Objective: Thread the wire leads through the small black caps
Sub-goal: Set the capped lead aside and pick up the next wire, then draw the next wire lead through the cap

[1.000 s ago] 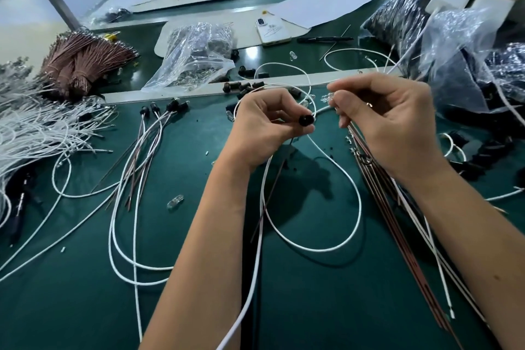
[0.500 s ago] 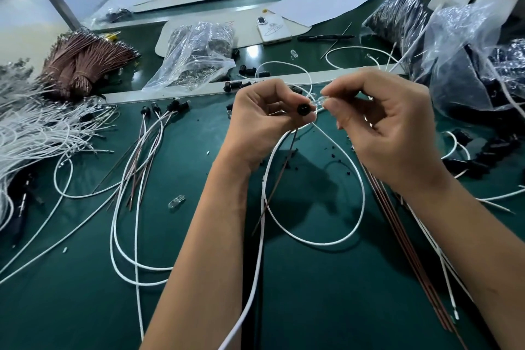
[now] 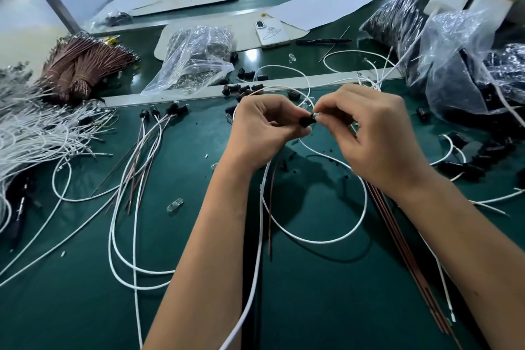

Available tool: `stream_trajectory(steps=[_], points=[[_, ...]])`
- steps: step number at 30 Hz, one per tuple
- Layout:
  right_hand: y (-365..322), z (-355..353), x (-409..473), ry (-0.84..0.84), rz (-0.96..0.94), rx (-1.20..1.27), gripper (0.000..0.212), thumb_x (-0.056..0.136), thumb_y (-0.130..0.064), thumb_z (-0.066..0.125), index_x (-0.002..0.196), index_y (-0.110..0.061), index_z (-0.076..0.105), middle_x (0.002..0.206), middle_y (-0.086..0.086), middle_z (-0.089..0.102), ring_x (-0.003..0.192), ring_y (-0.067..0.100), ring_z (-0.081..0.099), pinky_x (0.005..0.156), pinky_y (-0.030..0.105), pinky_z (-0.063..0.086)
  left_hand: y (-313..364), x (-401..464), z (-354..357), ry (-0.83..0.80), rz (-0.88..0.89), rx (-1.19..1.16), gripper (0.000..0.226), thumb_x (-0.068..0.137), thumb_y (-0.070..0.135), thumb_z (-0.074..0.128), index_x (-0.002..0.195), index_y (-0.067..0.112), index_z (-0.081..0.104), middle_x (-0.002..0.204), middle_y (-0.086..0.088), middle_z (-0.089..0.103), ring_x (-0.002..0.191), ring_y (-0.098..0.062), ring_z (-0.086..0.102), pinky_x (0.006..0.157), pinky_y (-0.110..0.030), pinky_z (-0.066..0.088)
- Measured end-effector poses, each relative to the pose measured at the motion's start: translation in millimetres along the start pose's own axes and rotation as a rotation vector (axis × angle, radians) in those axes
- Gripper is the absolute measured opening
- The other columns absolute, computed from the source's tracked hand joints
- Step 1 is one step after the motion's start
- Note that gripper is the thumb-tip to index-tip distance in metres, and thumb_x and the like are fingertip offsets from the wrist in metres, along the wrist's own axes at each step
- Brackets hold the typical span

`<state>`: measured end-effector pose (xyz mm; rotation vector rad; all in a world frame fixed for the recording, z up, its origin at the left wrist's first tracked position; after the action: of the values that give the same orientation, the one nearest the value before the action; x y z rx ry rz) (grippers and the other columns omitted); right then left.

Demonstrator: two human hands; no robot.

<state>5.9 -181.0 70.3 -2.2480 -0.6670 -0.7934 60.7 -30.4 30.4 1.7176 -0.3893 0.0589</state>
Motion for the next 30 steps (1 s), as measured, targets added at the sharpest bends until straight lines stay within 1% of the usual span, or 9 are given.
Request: stream_trajectory(steps=[3, 7, 10, 12, 16, 19, 24, 27, 30], points=[[6, -3, 0, 0.024, 0.046, 0.007, 0.003, 0.094, -0.003, 0.072, 0.095, -0.004, 0.075, 0.086, -0.001, 0.068, 0.076, 0.011, 0.059, 0.076, 0.018, 0.047, -3, 0, 2, -0.036, -0.017, -0.017, 0.025, 0.071, -0.008, 0.084, 0.083, 0.012, 0.078, 0.083, -0.012, 0.077, 0.078, -0.02, 0.071, 0.085, -0.044, 0.059], [14, -5, -2, 0.034, 0.119, 0.039, 0.003, 0.093, -0.005, 0.074, 0.095, -0.005, 0.076, 0.086, 0.001, 0.073, 0.077, 0.011, 0.063, 0.075, 0.017, 0.049, -4, 1, 4, -0.063, -0.02, -0.05, 0.025, 0.072, -0.002, 0.086, 0.082, 0.019, 0.08, 0.085, -0.007, 0.078, 0.079, -0.018, 0.072, 0.083, -0.038, 0.058], [19, -2, -2, -0.051, 0.169, 0.098, 0.002, 0.092, -0.007, 0.076, 0.093, -0.009, 0.077, 0.082, -0.002, 0.073, 0.073, 0.01, 0.064, 0.071, 0.019, 0.05, -7, 2, 7, -0.089, -0.017, -0.029, 0.022, 0.073, -0.004, 0.085, 0.084, 0.013, 0.079, 0.083, -0.004, 0.078, 0.077, -0.012, 0.071, 0.078, -0.026, 0.058], [24, 0, -2, -0.115, 0.201, 0.127, 0.003, 0.091, -0.008, 0.077, 0.093, -0.01, 0.078, 0.078, -0.003, 0.073, 0.07, 0.012, 0.063, 0.068, 0.022, 0.051, -8, 1, 9, -0.105, -0.011, 0.005, 0.02, 0.073, -0.004, 0.084, 0.088, 0.008, 0.079, 0.086, -0.007, 0.078, 0.078, -0.012, 0.071, 0.079, -0.024, 0.056], [27, 0, -3, -0.133, 0.199, 0.106, 0.004, 0.091, -0.007, 0.077, 0.093, -0.008, 0.079, 0.078, 0.002, 0.074, 0.069, 0.022, 0.067, 0.07, 0.034, 0.052, -10, 3, 10, -0.113, -0.008, 0.034, 0.019, 0.074, -0.003, 0.084, 0.091, 0.004, 0.078, 0.089, -0.012, 0.078, 0.083, -0.017, 0.072, 0.084, -0.029, 0.058], [26, 2, -4, -0.155, 0.181, 0.089, 0.006, 0.09, -0.007, 0.077, 0.095, -0.008, 0.08, 0.081, 0.005, 0.076, 0.074, 0.024, 0.069, 0.073, 0.04, 0.054, -11, 3, 10, -0.126, -0.008, 0.06, 0.018, 0.075, -0.001, 0.084, 0.092, 0.004, 0.078, 0.09, -0.015, 0.078, 0.086, -0.024, 0.073, 0.09, -0.04, 0.059], [47, 4, -9, -0.134, 0.334, 0.297, 0.006, 0.091, -0.01, 0.078, 0.09, -0.015, 0.079, 0.067, -0.007, 0.07, 0.057, 0.009, 0.057, 0.058, 0.032, 0.05, -9, 3, 11, -0.105, -0.01, -0.012, 0.018, 0.076, -0.001, 0.083, 0.093, 0.005, 0.078, 0.088, -0.019, 0.077, 0.079, -0.021, 0.07, 0.083, -0.038, 0.057], [44, 3, -10, -0.104, 0.307, 0.321, 0.004, 0.092, -0.009, 0.077, 0.091, -0.012, 0.079, 0.07, 0.005, 0.069, 0.054, 0.017, 0.056, 0.057, 0.034, 0.051, -10, 3, 13, -0.09, -0.025, -0.061, 0.016, 0.077, -0.002, 0.082, 0.089, 0.008, 0.079, 0.084, -0.024, 0.075, 0.07, -0.02, 0.065, 0.075, -0.034, 0.055], [44, 2, -10, -0.064, 0.292, 0.308, 0.004, 0.091, -0.008, 0.077, 0.091, -0.011, 0.078, 0.07, 0.01, 0.068, 0.056, 0.026, 0.059, 0.056, 0.039, 0.052, -10, 3, 16, -0.096, -0.031, -0.102, 0.02, 0.077, -0.005, 0.081, 0.084, 0.013, 0.08, 0.082, -0.017, 0.076, 0.071, -0.021, 0.066, 0.075, -0.033, 0.056]])
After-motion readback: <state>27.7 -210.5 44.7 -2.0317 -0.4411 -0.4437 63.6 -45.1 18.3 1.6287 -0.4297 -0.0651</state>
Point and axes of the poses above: each hand's wrist, its own x-axis towards the middle knuckle, its own z-axis out of the palm, y = z × x, the point moved 8 cm from there along x, towards the middle knuckle
